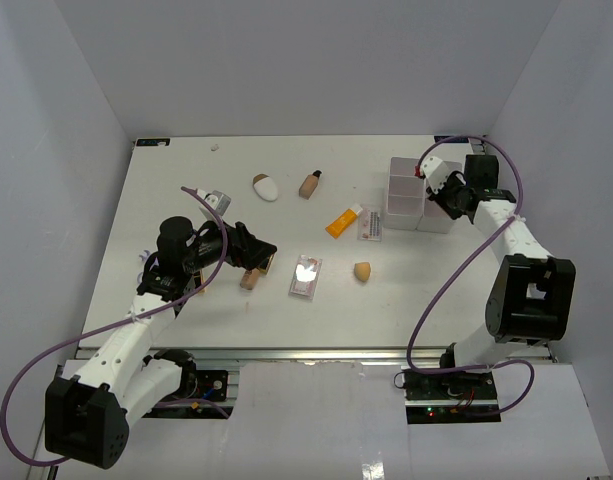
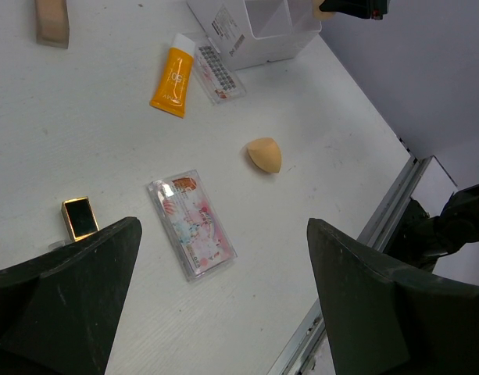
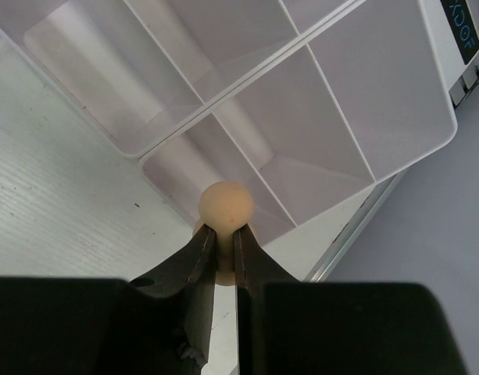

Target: Organize the makeup

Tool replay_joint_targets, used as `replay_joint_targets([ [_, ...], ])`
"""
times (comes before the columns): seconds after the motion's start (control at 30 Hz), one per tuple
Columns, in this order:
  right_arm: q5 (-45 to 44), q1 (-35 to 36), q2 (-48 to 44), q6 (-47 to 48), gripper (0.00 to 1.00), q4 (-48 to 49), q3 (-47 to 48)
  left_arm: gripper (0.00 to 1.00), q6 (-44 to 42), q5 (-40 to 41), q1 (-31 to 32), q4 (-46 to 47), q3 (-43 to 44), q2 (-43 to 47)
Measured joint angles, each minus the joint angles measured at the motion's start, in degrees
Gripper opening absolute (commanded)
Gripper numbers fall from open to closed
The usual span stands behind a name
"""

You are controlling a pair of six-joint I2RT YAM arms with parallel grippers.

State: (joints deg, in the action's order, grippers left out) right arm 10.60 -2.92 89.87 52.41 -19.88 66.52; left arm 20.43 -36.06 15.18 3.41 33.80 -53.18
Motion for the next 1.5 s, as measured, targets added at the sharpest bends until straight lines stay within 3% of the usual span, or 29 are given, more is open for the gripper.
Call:
replay_joint_targets([
  [0.37,-0.1,0.0,3.8,5.1,0.22,3.5,-0.7,0.98,0.0,0.0,0.0,0.0,0.0,-0.2],
  [0.53,-0.8,0.0,5.0,6.0,0.38,3.9,-0.8,0.98,0.0,-0.1,0.0,0.0,0.0,-0.7],
  [0.7,-1.4,0.0,5.0,6.5,0.47,4.7,-0.8,0.98,0.0,-0.4,0.0,0.0,0.0,-0.8],
  [1.13,-1.7,0.0,4.9,6.5,0.5,5.1,-2.2,0.98,0.0,-2.5,0.8,0.1,0.0,-2.1],
  [1.33,-0.3,0.0,0.9,4.5,0.51,2.9,-2.7,0.84,0.0,-3.8,2.8,0.9,0.1,-4.5],
  [1.5,4.5,0.0,-12.5,1.1,0.53,-0.2,-4.7,0.68,1.2,-2.7,8.3,0.7,2.0,-10.6],
])
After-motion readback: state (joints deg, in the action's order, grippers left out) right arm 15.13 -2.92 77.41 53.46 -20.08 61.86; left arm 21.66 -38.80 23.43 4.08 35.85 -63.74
